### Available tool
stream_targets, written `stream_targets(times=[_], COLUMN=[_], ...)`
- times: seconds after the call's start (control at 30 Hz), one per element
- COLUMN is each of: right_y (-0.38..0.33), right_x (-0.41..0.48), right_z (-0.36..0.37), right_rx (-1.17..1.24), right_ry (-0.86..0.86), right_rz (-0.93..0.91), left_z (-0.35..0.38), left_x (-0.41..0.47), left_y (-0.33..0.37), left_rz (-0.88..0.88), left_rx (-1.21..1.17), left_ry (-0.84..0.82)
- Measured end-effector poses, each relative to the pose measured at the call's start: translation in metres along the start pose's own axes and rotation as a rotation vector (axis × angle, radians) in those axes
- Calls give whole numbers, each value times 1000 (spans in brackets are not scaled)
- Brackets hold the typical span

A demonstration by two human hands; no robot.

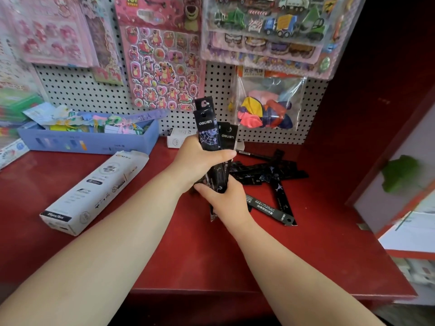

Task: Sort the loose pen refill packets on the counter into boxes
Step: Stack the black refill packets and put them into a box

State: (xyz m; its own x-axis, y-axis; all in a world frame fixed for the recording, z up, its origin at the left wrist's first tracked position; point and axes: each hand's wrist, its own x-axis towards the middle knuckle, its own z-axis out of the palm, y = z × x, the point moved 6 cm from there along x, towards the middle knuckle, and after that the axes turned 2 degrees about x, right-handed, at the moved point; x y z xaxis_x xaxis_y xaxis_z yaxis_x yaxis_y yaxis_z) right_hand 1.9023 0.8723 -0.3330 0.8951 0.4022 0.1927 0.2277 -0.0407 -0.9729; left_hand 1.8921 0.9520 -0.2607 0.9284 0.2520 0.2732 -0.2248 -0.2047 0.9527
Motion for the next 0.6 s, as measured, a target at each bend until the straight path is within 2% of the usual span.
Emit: stream_targets(times=[0.1,0.47,0.6], right_y=[7,0,-1], right_x=[1,2,1], right_z=[9,-5,4], right_rx=[35,-98,-141], right_ry=[-142,-147,-250], right_rz=[54,4,4], left_z=[5,10,11], left_x=[3,-4,-5], left_y=[4,-9,-6], left_rz=[7,-47,-20], left_rx=[-42,-34,-5], left_ry=[-94,-206,-235])
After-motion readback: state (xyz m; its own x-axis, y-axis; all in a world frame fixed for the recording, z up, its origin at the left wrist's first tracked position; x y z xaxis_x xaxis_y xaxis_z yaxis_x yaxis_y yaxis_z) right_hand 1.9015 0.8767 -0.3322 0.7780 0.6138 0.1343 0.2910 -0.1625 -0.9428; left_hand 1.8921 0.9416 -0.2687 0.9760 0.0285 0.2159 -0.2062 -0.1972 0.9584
